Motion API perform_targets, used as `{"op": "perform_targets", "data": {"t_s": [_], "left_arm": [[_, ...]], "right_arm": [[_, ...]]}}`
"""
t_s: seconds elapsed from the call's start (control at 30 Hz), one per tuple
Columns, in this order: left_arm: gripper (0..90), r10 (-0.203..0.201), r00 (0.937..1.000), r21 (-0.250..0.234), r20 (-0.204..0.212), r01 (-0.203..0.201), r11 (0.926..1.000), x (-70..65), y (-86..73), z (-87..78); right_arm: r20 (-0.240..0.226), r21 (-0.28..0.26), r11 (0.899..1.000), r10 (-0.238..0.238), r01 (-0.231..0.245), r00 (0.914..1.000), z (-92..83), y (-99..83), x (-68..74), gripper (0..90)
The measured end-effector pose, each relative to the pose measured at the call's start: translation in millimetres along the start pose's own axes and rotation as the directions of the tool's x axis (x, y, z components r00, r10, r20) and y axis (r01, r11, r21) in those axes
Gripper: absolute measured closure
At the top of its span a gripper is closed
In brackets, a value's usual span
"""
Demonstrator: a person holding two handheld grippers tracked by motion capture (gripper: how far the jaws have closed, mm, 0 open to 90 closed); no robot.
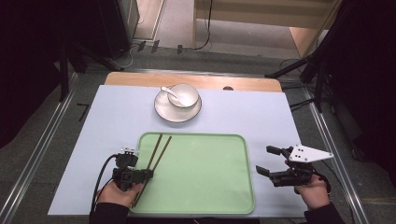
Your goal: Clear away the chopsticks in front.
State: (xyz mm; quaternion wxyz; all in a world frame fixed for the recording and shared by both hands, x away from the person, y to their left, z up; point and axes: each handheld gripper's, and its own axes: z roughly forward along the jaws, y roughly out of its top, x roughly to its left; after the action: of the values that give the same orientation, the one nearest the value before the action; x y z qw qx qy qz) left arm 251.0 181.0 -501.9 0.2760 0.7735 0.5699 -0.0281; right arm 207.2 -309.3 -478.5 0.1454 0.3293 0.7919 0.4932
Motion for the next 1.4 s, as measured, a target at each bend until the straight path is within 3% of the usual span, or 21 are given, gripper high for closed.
{"op": "perform_targets", "data": {"t_s": [0.13, 0.27, 0.37, 0.47, 0.57, 0.73, 0.77, 0.87, 0.9, 0.97, 1.07, 1.17, 1.2, 1.23, 1.27, 1.33, 1.37, 1.4], "left_arm": [[78.0, -0.018, 0.9992, 0.009, 0.036, 0.018, 0.9998, 4.1, 1.3, -0.3], [67.1, -0.019, 0.9955, 0.003, 0.093, 0.019, 0.9998, 9.0, 4.2, -2.9], [64.2, -0.027, 0.9923, -0.007, 0.121, 0.028, 0.9996, 13.5, 5.9, -6.1], [59.0, -0.016, 0.9925, -0.014, 0.121, 0.018, 0.9997, 16.8, 8.3, -10.5], [54.9, 0.007, 0.9903, -0.034, 0.138, -0.003, 0.9994, 18.4, 10.8, -15.9], [48.3, 0.111, 0.9852, -0.073, 0.131, -0.102, 0.9921, 17.8, 16.3, -23.3], [47.5, 0.111, 0.9852, -0.073, 0.131, -0.102, 0.9921, 17.8, 16.3, -23.3], [43.5, 0.192, 0.9752, -0.112, 0.110, -0.180, 0.9773, 21.9, 21.6, -29.4], [42.6, 0.192, 0.9752, -0.112, 0.110, -0.180, 0.9773, 21.9, 21.6, -29.4], [40.8, 0.219, 0.9695, -0.145, 0.109, -0.203, 0.9684, 30.0, 25.7, -36.3], [38.4, 0.241, 0.9648, -0.160, 0.104, -0.223, 0.9616, 38.4, 29.5, -42.1], [37.6, 0.293, 0.9535, -0.166, 0.072, -0.278, 0.9462, 46.8, 31.6, -46.5], [37.4, 0.293, 0.9535, -0.166, 0.072, -0.278, 0.9462, 46.8, 31.6, -46.5], [36.8, 0.306, 0.9499, -0.187, 0.064, -0.290, 0.9386, 53.1, 32.0, -50.0], [36.5, 0.310, 0.9484, -0.196, 0.064, -0.293, 0.9358, 56.6, 32.3, -52.3], [35.9, 0.311, 0.9482, -0.210, 0.065, -0.291, 0.9333, 59.8, 32.3, -54.7], [34.7, 0.326, 0.9435, -0.234, 0.057, -0.305, 0.9230, 65.5, 31.5, -59.5], [34.5, 0.326, 0.9435, -0.234, 0.057, -0.305, 0.9230, 65.5, 31.5, -59.5]], "right_arm": [[0.002, -0.003, 1.000, 0.002, -0.002, 1.0000, -0.8, -0.1, -0.3, 17.7], [-0.001, -0.002, 1.000, 0.001, -0.001, 1.0000, -0.5, 0.0, 0.0, 17.7], [-0.002, -0.002, 1.000, 0.001, -0.001, 1.0000, -0.5, 0.1, 0.3, 17.7], [-0.003, -0.001, 1.000, 0.002, -0.002, 1.0000, -0.6, 0.0, 0.6, 17.7], [-0.003, 0.001, 1.000, 0.000, 0.000, 1.0000, -0.2, 0.0, 0.5, 17.7], [-0.004, 0.005, 1.000, -0.001, 0.001, 1.0000, 0.6, -0.4, 0.4, 17.7], [-0.004, 0.005, 1.000, -0.001, 0.001, 1.0000, 0.6, -0.4, 0.4, 17.7], [-0.008, 0.008, 1.000, 0.000, 0.000, 1.0000, 1.2, -0.7, 0.4, 17.7], [-0.009, 0.009, 1.000, 0.000, 0.000, 1.0000, 1.3, -0.8, 0.5, 17.7], [-0.008, 0.011, 1.000, 0.001, -0.001, 1.0000, 1.5, -1.0, 0.4, 17.7], [-0.009, 0.011, 1.000, 0.001, -0.001, 1.0000, 2.1, -1.5, 0.0, 17.7], [-0.009, 0.016, 1.000, 0.002, -0.002, 1.0000, 2.3, -1.8, 0.0, 17.6], [-0.009, 0.016, 1.000, 0.002, -0.002, 1.0000, 2.3, -1.8, 0.0, 17.6], [-0.009, 0.015, 1.000, 0.004, -0.004, 1.0000, 2.2, -1.9, 0.0, 17.6], [-0.008, 0.015, 1.000, 0.005, -0.005, 1.0000, 2.1, -2.0, -0.1, 17.6], [-0.007, 0.015, 1.000, 0.006, -0.006, 1.0000, 2.0, -2.0, -0.1, 17.6], [-0.007, 0.015, 1.000, 0.009, -0.009, 0.9999, 1.9, -2.2, -0.2, 17.6], [-0.006, 0.016, 1.000, 0.009, -0.009, 0.9999, 1.8, -2.4, -0.4, 17.6]]}}
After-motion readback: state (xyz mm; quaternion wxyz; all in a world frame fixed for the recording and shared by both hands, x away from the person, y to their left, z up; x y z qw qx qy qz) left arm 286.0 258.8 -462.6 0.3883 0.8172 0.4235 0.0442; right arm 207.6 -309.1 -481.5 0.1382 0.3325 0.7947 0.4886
